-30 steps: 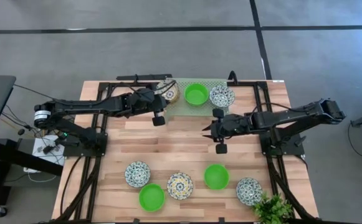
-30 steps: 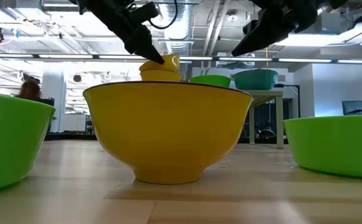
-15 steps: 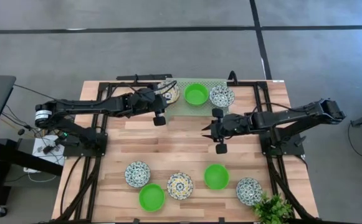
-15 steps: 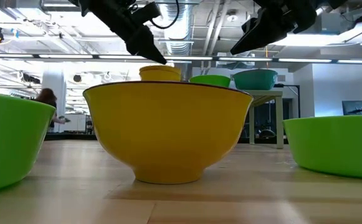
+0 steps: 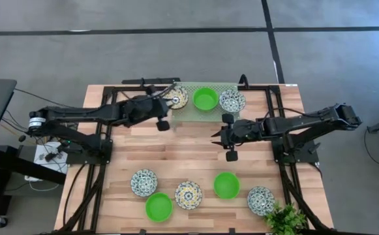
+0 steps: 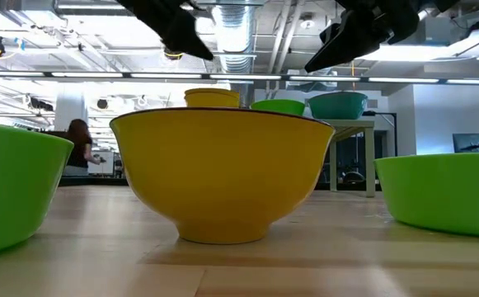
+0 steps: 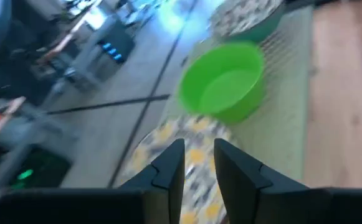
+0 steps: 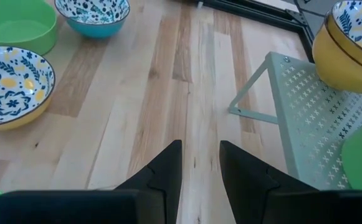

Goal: Pick & Place Mini bowls
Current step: Stack the top yellow bowl on the yellow bowl on the shelf

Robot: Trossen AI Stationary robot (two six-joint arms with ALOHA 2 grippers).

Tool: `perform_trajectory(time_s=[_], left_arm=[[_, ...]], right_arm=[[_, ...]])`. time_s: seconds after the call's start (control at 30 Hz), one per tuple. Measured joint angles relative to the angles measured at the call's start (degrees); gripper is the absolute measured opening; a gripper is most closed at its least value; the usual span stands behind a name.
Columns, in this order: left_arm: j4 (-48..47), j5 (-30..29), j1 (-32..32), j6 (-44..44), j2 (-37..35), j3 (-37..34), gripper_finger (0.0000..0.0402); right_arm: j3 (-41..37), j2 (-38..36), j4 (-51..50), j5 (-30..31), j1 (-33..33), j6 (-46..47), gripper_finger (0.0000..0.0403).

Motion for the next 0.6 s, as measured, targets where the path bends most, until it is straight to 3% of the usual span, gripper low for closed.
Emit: perform_trajectory(time_s=[0.1, 0.23, 0.4, 0.6], left_arm=[[-8.88, -5.2, -1.2, -1.93, -4.66, 0.0, 0.0081], [-18.58, -6.04, 0.18, -12.93, -10.17, -1.03, 0.0063], [-19.0, -5.49, 5.0, -20.31, -13.18, -6.72, 0.0028], [-12.36, 0.69, 10.21, -21.18, -9.28, -12.0, 0.0007]], right_arm=[[0.0, 0.0, -0.02, -0.02, 0.0, 2.09, 0.0102], [0.0, 0.0, -0.05, -0.12, 0.0, 4.31, 0.0102], [0.0, 0.0, -0.13, -0.13, 0.0, 4.77, 0.0102], [0.0, 0.0, -0.17, -0.13, 0.0, 5.98, 0.0102]])
